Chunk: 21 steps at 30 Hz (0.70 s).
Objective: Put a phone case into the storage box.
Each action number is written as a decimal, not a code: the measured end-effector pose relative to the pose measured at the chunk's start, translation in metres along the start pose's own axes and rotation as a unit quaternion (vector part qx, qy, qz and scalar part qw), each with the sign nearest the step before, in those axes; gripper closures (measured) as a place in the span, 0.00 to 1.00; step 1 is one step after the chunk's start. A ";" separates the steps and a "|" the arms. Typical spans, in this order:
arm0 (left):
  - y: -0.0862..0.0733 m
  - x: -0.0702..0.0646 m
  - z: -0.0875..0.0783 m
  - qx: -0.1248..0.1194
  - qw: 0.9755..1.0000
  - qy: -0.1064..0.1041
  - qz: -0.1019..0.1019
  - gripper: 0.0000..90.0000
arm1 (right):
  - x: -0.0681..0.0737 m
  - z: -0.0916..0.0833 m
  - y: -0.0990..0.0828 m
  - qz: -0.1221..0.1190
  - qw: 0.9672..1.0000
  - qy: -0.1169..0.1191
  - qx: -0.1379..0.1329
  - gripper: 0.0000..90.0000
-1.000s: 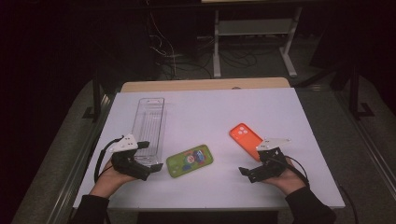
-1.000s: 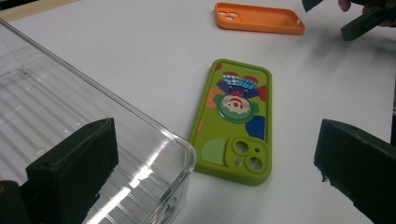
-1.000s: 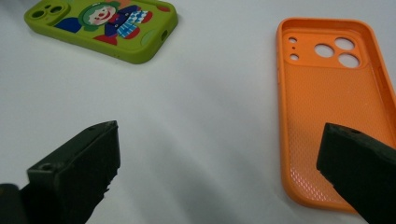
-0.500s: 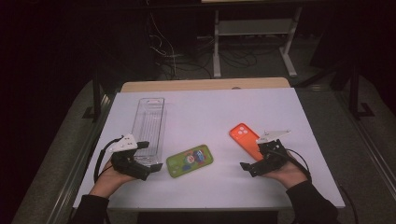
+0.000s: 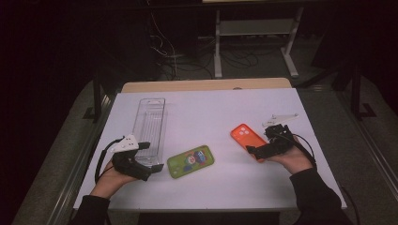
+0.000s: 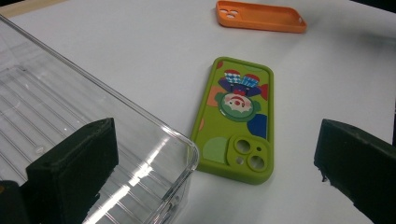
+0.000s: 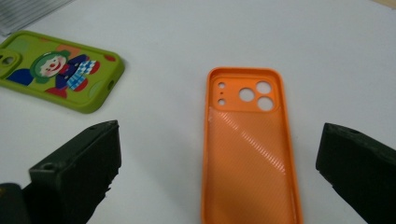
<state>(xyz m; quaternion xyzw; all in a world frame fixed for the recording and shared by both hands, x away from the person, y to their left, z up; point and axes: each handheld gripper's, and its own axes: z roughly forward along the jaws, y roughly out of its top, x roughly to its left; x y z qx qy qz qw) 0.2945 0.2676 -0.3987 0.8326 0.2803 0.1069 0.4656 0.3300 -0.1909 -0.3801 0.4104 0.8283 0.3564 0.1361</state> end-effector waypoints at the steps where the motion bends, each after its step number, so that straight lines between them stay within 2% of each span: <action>1: 0.000 0.000 0.000 0.000 1.000 0.000 0.002 0.00 | -0.002 0.000 0.002 0.003 1.000 -0.001 0.002 0.00; 5: 0.001 0.001 0.000 0.004 1.000 0.002 -0.003 0.00 | -0.009 0.002 0.012 0.002 1.000 -0.004 -0.002 0.00; 8: 0.001 0.001 0.001 -0.004 1.000 0.001 -0.006 0.00 | -0.014 0.004 0.019 0.001 1.000 -0.006 -0.006 0.00; 9: 0.001 0.001 0.001 -0.005 1.000 0.002 -0.006 0.00 | -0.015 0.004 0.022 0.008 1.000 -0.006 -0.005 0.00; 11: 0.001 0.001 0.002 -0.004 1.000 0.001 -0.009 0.00 | -0.019 0.007 0.027 0.008 1.000 -0.008 -0.009 0.00; 15: 0.001 0.002 0.003 -0.005 1.000 0.002 -0.011 0.00 | -0.022 0.014 0.034 0.005 1.000 -0.008 -0.006 0.00; 16: 0.001 0.002 0.003 -0.005 1.000 0.002 -0.010 0.00 | -0.022 0.015 0.036 0.012 1.000 -0.007 -0.002 0.00; 17: 0.001 0.002 0.003 -0.005 1.000 0.002 -0.009 0.00 | -0.024 0.017 0.037 0.003 1.000 -0.009 -0.006 0.00; 21: 0.000 0.002 0.002 -0.005 1.000 0.002 -0.010 0.00 | -0.027 0.025 0.038 0.012 1.000 -0.010 0.005 0.00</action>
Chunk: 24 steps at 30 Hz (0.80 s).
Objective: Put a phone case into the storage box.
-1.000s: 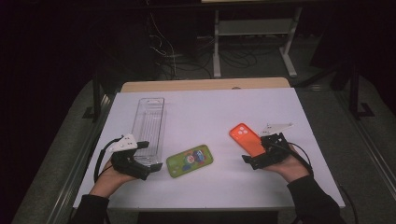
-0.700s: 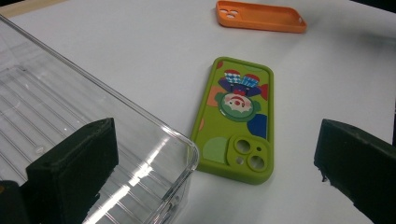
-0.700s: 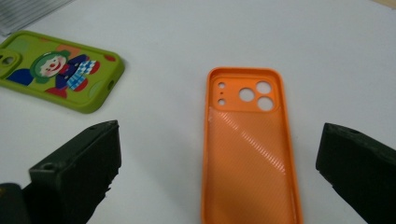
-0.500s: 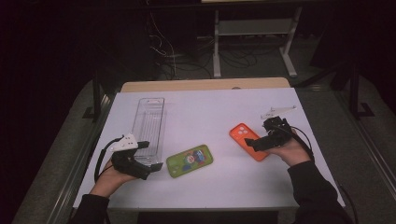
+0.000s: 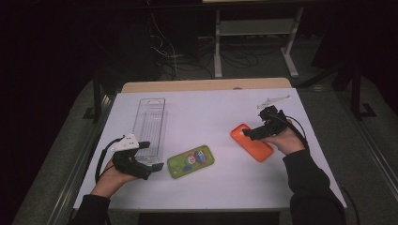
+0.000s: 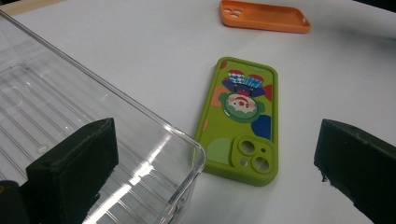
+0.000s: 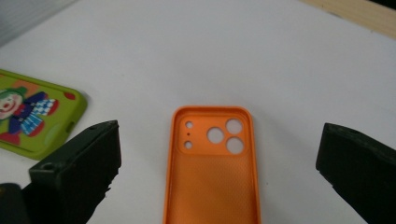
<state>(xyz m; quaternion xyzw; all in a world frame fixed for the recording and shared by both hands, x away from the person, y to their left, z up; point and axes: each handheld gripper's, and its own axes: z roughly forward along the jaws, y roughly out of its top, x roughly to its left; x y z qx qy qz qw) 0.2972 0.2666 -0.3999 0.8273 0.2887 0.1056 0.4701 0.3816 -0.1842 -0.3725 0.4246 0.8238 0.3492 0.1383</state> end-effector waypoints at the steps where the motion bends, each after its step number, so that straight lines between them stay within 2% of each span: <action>1: 0.000 0.000 0.000 0.000 1.000 0.000 0.000 0.00 | -0.001 0.003 0.000 -0.002 1.000 -0.004 0.006 0.00; 3: 0.000 0.001 -0.001 0.006 1.000 0.001 0.007 0.00 | -0.001 0.008 -0.002 0.004 1.000 -0.007 0.019 0.00; 4: 0.000 0.001 -0.001 0.006 1.000 0.001 0.008 0.00 | -0.002 0.011 -0.002 0.000 1.000 -0.007 0.023 0.00; 6: 0.000 0.001 -0.001 0.006 1.000 0.000 0.007 0.00 | -0.002 0.014 -0.003 0.007 0.999 -0.009 0.031 0.00; 10: 0.000 0.001 -0.002 0.006 1.000 0.000 0.007 0.00 | -0.002 0.021 -0.007 0.000 0.999 -0.012 0.046 0.00; 13: 0.000 0.002 -0.002 0.005 1.000 0.001 0.007 0.00 | -0.002 0.026 -0.011 0.005 0.998 -0.013 0.058 0.00; 14: 0.000 0.002 -0.002 0.005 1.000 0.000 0.006 0.00 | -0.003 0.029 -0.012 -0.005 0.998 -0.014 0.059 0.00; 15: 0.000 0.002 -0.002 0.004 1.000 0.000 0.005 0.00 | -0.001 0.030 -0.013 0.004 0.998 -0.013 0.064 0.00; 24: 0.000 0.002 -0.001 0.009 1.000 0.000 0.010 0.00 | 0.004 0.048 -0.023 -0.016 0.995 -0.021 0.101 0.00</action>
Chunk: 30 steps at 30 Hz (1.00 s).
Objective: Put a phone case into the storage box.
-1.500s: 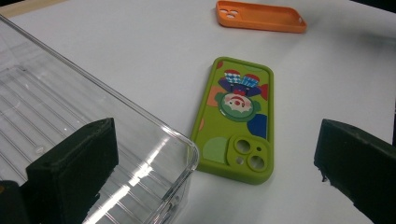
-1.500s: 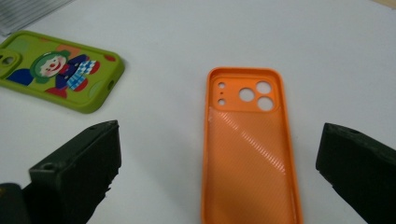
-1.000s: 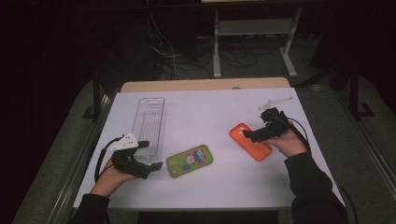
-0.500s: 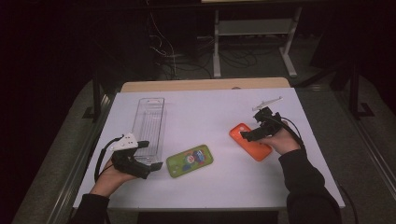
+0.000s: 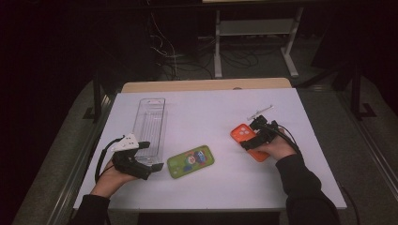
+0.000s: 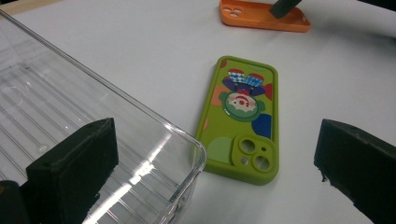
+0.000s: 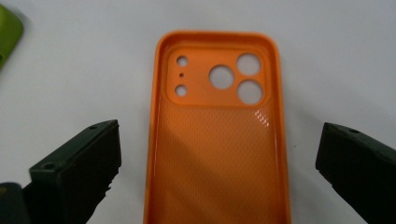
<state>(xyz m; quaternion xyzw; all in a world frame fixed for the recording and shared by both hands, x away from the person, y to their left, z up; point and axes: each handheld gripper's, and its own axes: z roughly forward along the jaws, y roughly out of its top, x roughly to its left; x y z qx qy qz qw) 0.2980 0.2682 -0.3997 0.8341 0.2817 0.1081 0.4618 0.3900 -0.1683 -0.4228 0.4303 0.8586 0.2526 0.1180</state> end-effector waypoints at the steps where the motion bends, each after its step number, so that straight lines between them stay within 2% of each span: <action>1: 0.000 0.000 0.000 0.000 1.000 0.000 0.000 0.00 | 0.001 0.002 -0.001 -0.001 1.000 -0.003 0.007 0.00; 7: 0.000 0.000 0.000 0.000 1.000 -0.001 0.000 0.00 | 0.002 0.008 -0.005 -0.015 1.000 -0.001 0.013 0.02; 15: 0.000 -0.001 0.001 0.000 1.000 -0.004 -0.003 0.00 | 0.002 0.016 -0.009 -0.011 0.999 -0.002 0.032 0.05; 20: 0.000 -0.001 0.001 0.001 1.000 -0.004 0.000 0.00 | 0.000 0.015 -0.011 -0.006 0.999 0.010 0.031 0.09; 30: -0.001 -0.002 0.002 -0.001 1.000 -0.003 -0.002 0.00 | 0.000 0.013 -0.013 -0.008 1.000 0.008 0.025 0.16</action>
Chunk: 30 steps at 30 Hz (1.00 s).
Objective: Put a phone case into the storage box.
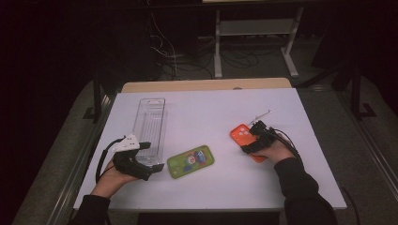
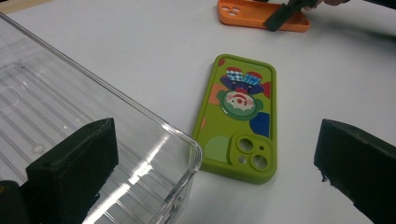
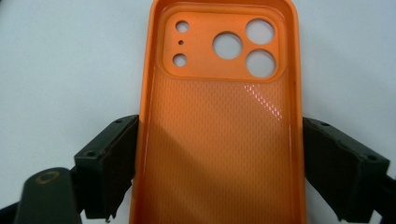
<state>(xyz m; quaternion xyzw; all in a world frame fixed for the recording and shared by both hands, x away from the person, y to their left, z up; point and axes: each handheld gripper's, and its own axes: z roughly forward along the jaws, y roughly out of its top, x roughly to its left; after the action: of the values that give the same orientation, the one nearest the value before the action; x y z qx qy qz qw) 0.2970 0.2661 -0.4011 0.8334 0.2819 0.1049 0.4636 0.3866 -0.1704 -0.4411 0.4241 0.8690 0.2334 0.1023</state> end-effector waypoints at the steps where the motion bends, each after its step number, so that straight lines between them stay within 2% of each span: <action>1: 0.000 0.000 0.000 0.000 1.000 0.000 0.000 0.00 | 0.000 0.000 0.000 0.001 1.000 0.000 -0.001 0.16; 8: 0.004 -0.002 0.000 0.001 1.000 -0.002 0.006 0.00 | 0.000 -0.001 0.000 0.002 1.000 0.002 0.000 0.17; 10: 0.007 -0.004 0.000 -0.001 1.000 -0.004 0.003 0.00 | -0.001 -0.001 0.001 -0.003 1.000 0.001 0.001 0.17; 12: 0.013 -0.005 0.000 -0.006 1.000 -0.010 -0.001 0.00 | -0.001 -0.004 0.002 -0.002 1.000 0.013 -0.001 0.17; 13: 0.015 -0.005 0.001 -0.008 1.000 -0.013 -0.002 0.00 | -0.002 -0.006 0.004 -0.006 1.000 0.011 -0.003 0.17; 15: 0.022 -0.007 0.003 -0.014 1.000 -0.023 -0.001 0.00 | -0.003 -0.010 0.007 -0.008 1.000 0.014 -0.006 0.17; 16: 0.026 -0.008 0.006 -0.017 0.999 -0.028 0.000 0.00 | -0.004 -0.014 0.009 -0.002 1.000 0.018 -0.011 0.17; 19: 0.034 -0.010 0.012 -0.011 0.999 -0.041 0.007 0.00 | -0.004 -0.019 0.012 -0.003 1.000 0.022 -0.015 0.17; 20: 0.038 -0.010 0.014 -0.008 0.999 -0.043 0.014 0.00 | -0.004 -0.021 0.014 -0.004 1.000 0.026 -0.017 0.17; 24: 0.051 -0.010 0.023 -0.013 0.998 -0.051 0.020 0.00 | -0.005 -0.025 0.021 -0.010 0.999 0.031 -0.017 0.17; 25: 0.054 -0.010 0.025 -0.014 0.998 -0.053 0.020 0.00 | -0.005 -0.026 0.022 -0.005 0.999 0.035 -0.016 0.17; 26: 0.057 -0.010 0.028 -0.017 0.998 -0.056 0.020 0.00 | -0.006 -0.026 0.023 -0.011 0.999 0.035 -0.017 0.17; 29: 0.067 -0.010 0.036 -0.014 0.997 -0.063 0.030 0.00 | -0.007 -0.027 0.026 -0.008 0.999 0.040 -0.023 0.17; 30: 0.068 -0.011 0.039 -0.016 0.997 -0.065 0.027 0.00 | -0.007 -0.027 0.026 -0.008 0.999 0.041 -0.024 0.17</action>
<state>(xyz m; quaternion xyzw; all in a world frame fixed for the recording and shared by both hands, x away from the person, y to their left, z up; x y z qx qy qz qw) 0.3307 0.2039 -0.3647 0.8384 0.2267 0.0671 0.4911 0.3992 -0.1704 -0.4051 0.4043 0.8700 0.2708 0.0791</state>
